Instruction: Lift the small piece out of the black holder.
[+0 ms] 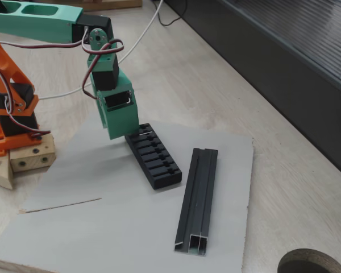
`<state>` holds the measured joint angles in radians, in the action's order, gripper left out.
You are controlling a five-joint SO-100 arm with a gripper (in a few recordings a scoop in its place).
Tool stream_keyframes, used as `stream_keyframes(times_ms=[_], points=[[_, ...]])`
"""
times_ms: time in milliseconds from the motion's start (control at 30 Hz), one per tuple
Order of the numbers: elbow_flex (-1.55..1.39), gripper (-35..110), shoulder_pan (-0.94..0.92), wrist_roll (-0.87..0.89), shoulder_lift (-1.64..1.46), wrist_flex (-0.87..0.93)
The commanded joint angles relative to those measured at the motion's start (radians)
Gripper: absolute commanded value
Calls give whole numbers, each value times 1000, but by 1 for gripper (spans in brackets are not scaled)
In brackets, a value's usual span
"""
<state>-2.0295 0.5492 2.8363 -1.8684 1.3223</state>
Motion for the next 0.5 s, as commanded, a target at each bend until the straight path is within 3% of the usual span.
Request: stream_keyframes(times_ms=[0, 467], points=[[9, 32, 11, 18, -8, -12], [-8, 32, 11, 21, -5, -161]])
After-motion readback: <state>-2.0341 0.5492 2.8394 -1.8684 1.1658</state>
